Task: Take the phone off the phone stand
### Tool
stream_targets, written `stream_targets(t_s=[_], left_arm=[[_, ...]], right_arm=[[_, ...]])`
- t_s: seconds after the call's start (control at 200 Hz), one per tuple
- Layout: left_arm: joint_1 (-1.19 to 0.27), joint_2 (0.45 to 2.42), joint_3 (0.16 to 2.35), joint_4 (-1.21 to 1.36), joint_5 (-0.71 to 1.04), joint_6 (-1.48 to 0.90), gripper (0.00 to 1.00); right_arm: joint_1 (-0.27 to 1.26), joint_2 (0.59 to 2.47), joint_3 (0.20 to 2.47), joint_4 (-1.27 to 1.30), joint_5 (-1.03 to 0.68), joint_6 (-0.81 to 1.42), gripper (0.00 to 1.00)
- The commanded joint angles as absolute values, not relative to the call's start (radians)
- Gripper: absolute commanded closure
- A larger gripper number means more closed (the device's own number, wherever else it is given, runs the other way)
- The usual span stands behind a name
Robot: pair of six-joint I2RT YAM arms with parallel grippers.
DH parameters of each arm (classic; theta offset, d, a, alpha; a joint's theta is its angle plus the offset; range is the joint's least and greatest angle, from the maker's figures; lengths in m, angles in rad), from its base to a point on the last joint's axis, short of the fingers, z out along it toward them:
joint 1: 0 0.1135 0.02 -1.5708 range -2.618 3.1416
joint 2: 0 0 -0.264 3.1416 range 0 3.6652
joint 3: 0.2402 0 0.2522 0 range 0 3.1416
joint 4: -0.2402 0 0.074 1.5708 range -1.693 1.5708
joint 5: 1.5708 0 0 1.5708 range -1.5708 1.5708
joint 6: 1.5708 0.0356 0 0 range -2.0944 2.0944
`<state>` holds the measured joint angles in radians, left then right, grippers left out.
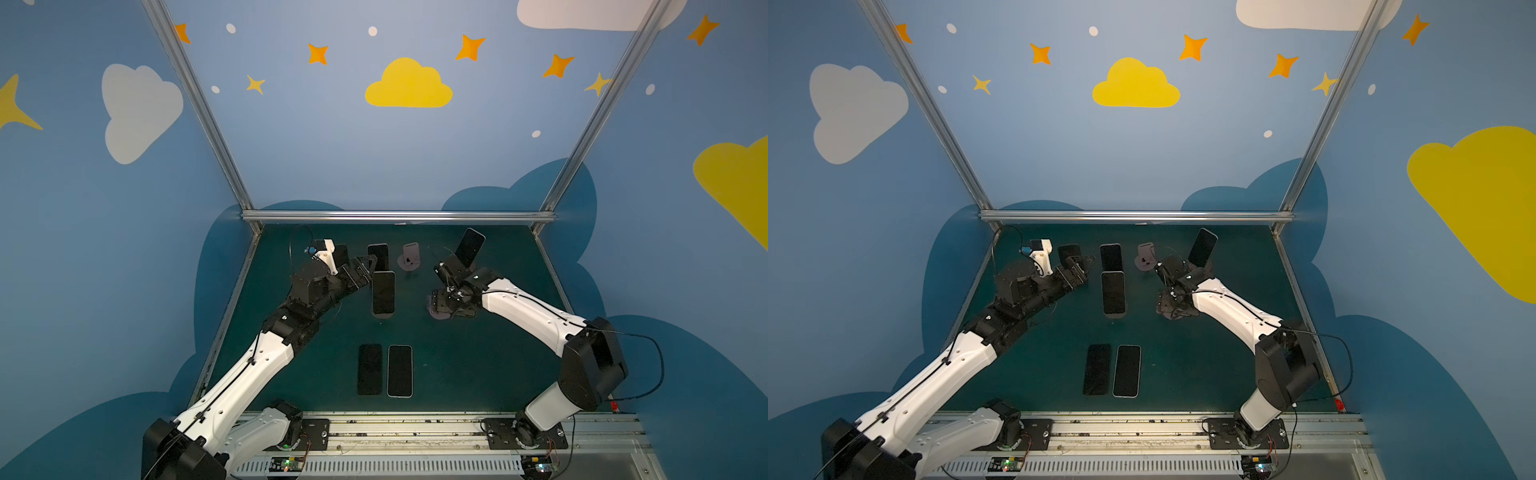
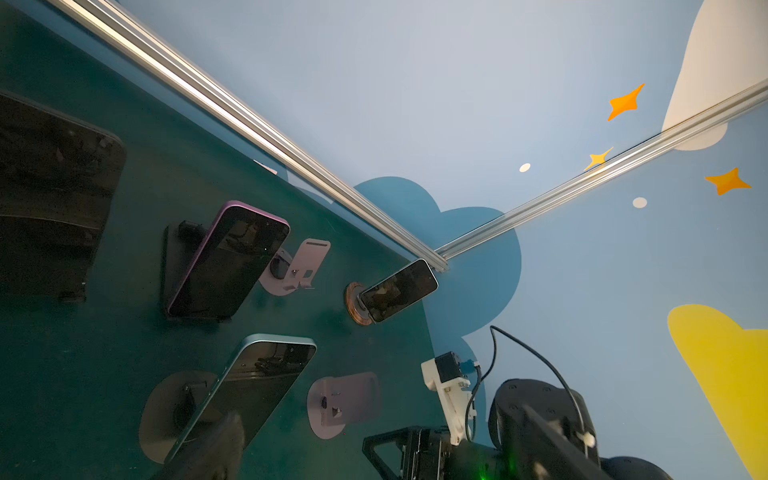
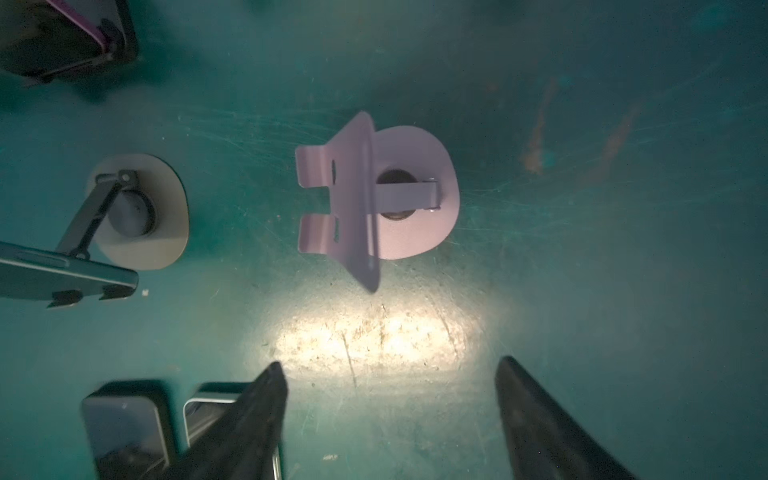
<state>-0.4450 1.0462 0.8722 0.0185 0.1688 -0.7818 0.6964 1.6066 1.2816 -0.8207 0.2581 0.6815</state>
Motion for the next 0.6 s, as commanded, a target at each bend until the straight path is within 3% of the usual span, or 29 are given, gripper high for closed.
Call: stream_targets(t_s=[0.0, 0.175, 0.591], left_arm=[[-0.441, 1.044, 0.868, 0.037, 0.167, -0.777, 0.00], [-0.442, 1.042, 0.869, 0.035, 0.161, -0.774, 0.00], [-0.442, 1.041, 0.867, 0.034, 0.153, -0.772, 0.00]], right_arm=[[0.712, 1.644, 1.409, -0.904, 0.481, 0.716, 0.17], [0.718, 1.820, 1.596, -1.021, 0.611, 0.711, 0.16], [0.709, 2.069, 1.848, -1.109, 0.708, 0.747, 0.14]])
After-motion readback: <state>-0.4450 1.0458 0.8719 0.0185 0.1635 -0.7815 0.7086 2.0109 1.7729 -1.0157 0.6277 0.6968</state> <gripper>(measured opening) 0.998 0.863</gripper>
